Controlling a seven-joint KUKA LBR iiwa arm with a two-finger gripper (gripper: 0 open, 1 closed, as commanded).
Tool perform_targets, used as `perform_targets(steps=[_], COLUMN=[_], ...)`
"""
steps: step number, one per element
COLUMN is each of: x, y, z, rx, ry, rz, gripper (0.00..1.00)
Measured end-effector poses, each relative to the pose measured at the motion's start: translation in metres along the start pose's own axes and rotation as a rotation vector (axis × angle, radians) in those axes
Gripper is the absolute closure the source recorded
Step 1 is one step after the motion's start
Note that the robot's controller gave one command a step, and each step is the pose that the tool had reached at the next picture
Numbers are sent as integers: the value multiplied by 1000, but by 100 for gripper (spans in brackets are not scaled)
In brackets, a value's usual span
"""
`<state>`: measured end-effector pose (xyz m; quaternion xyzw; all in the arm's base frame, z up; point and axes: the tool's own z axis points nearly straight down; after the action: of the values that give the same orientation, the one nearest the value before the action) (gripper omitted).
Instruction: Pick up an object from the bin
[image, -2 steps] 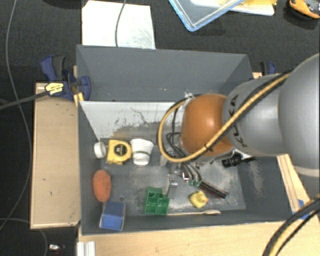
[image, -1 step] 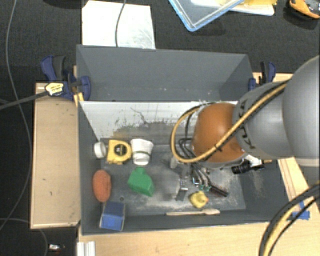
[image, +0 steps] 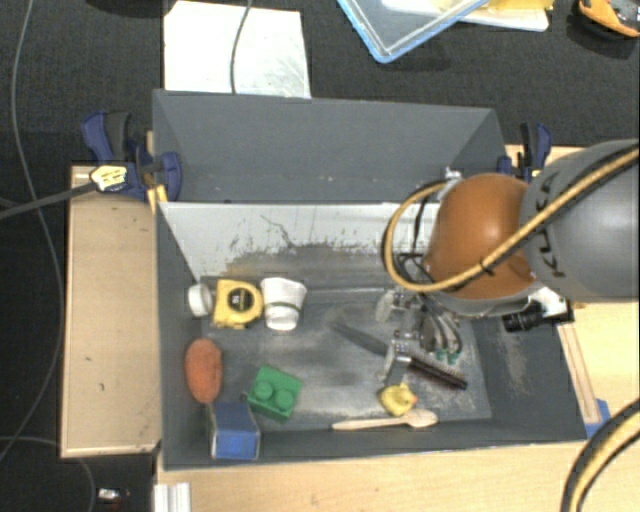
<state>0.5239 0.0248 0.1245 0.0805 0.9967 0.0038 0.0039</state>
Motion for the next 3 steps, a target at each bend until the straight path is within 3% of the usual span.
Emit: perform_targets(steps=[1, 2, 3], x=[-52, -58, -34], y=[-22, -22, -27], z=[12, 25, 49], rx=[-1, -1, 0], ry=[-8, -10, -8], rz=[31, -62, -24], gripper=[0, 0, 0])
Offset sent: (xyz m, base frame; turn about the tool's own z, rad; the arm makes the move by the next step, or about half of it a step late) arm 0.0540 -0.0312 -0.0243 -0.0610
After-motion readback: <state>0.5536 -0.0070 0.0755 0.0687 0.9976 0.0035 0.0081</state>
